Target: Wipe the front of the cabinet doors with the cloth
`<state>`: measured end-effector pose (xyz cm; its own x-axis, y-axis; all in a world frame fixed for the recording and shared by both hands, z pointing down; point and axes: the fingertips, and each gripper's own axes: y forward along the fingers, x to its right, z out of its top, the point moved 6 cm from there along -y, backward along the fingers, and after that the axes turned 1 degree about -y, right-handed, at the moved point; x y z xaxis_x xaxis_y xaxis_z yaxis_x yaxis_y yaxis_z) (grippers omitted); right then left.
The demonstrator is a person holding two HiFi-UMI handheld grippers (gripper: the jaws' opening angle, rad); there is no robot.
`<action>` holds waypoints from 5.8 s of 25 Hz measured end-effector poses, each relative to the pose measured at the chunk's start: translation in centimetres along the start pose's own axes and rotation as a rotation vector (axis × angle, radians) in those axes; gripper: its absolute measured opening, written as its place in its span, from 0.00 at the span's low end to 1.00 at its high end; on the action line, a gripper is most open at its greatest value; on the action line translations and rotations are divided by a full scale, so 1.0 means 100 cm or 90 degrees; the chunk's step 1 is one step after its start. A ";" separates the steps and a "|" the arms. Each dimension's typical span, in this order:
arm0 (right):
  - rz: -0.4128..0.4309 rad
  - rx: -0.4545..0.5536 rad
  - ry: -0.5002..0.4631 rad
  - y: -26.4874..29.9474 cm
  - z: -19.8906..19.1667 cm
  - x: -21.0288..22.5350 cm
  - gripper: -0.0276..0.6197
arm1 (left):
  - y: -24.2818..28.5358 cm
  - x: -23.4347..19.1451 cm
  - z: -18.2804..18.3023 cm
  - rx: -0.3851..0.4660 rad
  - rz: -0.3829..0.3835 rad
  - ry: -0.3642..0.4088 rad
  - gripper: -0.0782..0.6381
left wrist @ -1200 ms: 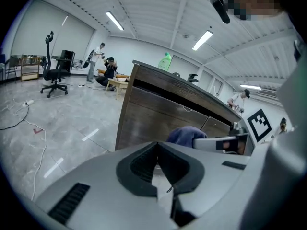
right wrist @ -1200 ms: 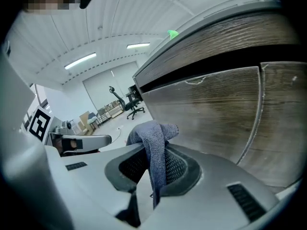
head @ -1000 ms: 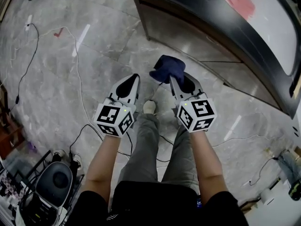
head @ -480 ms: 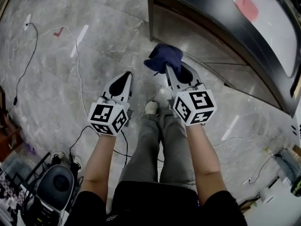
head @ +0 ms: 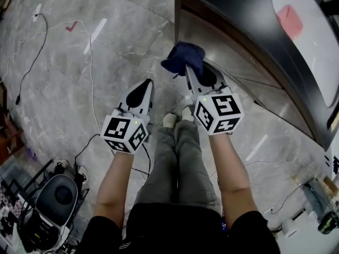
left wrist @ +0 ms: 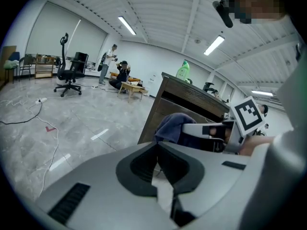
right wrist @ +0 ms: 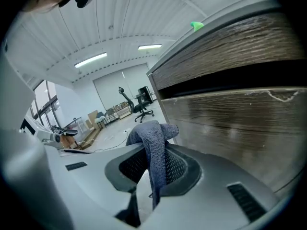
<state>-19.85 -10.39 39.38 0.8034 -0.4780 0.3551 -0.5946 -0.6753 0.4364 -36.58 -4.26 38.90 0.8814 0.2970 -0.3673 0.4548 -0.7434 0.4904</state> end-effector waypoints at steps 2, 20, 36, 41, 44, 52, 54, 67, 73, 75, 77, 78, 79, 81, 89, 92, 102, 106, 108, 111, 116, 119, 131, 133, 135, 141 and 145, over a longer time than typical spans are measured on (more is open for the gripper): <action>0.010 -0.009 -0.003 0.007 0.002 0.004 0.15 | 0.005 0.001 0.004 0.005 0.009 -0.006 0.12; -0.026 0.007 0.009 0.046 0.024 0.013 0.15 | 0.060 -0.005 0.054 0.002 -0.059 0.028 0.12; -0.143 0.036 0.050 0.018 0.018 0.045 0.15 | 0.077 -0.010 0.056 -0.047 -0.124 0.078 0.12; -0.179 0.043 0.067 -0.015 0.007 0.065 0.15 | 0.089 0.021 0.048 -0.061 -0.161 0.093 0.12; -0.198 0.047 0.072 -0.036 0.001 0.078 0.15 | 0.095 0.040 0.041 -0.072 -0.180 0.104 0.12; -0.259 0.065 0.102 -0.098 -0.018 0.110 0.15 | 0.109 0.095 0.022 -0.097 -0.229 0.132 0.12; -0.273 0.070 0.107 -0.114 -0.023 0.119 0.15 | 0.115 0.112 0.016 -0.102 -0.244 0.137 0.12; -0.352 0.098 0.153 -0.191 -0.049 0.156 0.15 | 0.132 0.181 -0.011 -0.133 -0.306 0.176 0.12; -0.336 0.092 0.142 -0.192 -0.054 0.146 0.15 | 0.131 0.189 -0.010 -0.126 -0.310 0.163 0.12; -0.326 0.089 0.146 -0.184 -0.055 0.141 0.15 | 0.129 0.181 -0.008 -0.124 -0.301 0.163 0.12; -0.313 0.083 0.146 -0.173 -0.056 0.134 0.15 | 0.127 0.169 -0.006 -0.121 -0.288 0.162 0.12; -0.306 0.080 0.146 -0.166 -0.057 0.130 0.15 | 0.126 0.162 -0.005 -0.121 -0.282 0.161 0.12; -0.298 0.076 0.146 -0.160 -0.056 0.126 0.15 | 0.125 0.155 -0.004 -0.120 -0.275 0.159 0.12; -0.282 0.067 0.141 -0.147 -0.055 0.118 0.15 | 0.122 0.142 -0.001 -0.118 -0.263 0.154 0.12; -0.233 0.032 0.118 -0.088 -0.049 0.091 0.15 | 0.106 0.081 0.010 -0.105 -0.208 0.128 0.12; -0.215 0.021 0.110 -0.066 -0.047 0.081 0.15 | 0.100 0.057 0.012 -0.101 -0.186 0.116 0.12; -0.158 -0.022 0.062 0.005 -0.044 0.056 0.15 | 0.093 -0.003 0.013 -0.089 -0.139 0.079 0.12; -0.135 -0.041 0.040 0.036 -0.044 0.047 0.15 | 0.090 -0.029 0.012 -0.089 -0.123 0.067 0.12; -0.129 -0.045 0.035 0.049 -0.043 0.045 0.15 | 0.088 -0.040 0.012 -0.090 -0.117 0.066 0.12; -0.126 -0.048 0.034 0.065 -0.040 0.042 0.15 | 0.087 -0.054 0.015 -0.090 -0.109 0.067 0.12; -0.123 -0.056 0.033 0.087 -0.037 0.042 0.15 | 0.092 -0.070 0.020 -0.094 -0.106 0.067 0.12; -0.124 -0.057 0.037 0.093 -0.037 0.042 0.15 | 0.093 -0.075 0.019 -0.104 -0.105 0.070 0.12; -0.182 -0.043 0.064 0.042 -0.045 0.084 0.15 | 0.113 -0.035 0.013 -0.126 -0.139 0.098 0.12; -0.193 -0.045 0.067 0.028 -0.051 0.095 0.15 | 0.122 -0.019 0.009 -0.131 -0.152 0.102 0.12; -0.206 -0.046 0.073 0.013 -0.057 0.105 0.15 | 0.129 -0.001 0.004 -0.136 -0.168 0.107 0.12; -0.249 -0.031 0.110 -0.038 -0.072 0.132 0.15 | 0.141 0.054 -0.009 -0.157 -0.224 0.133 0.12; -0.279 -0.017 0.123 -0.070 -0.079 0.151 0.15 | 0.151 0.083 -0.019 -0.172 -0.249 0.151 0.12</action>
<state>-3.79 -8.43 48.19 0.9594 -0.0370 0.2797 -0.2045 -0.7739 0.5993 -22.17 -11.87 44.72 0.6302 0.6713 -0.3902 0.7440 -0.3784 0.5507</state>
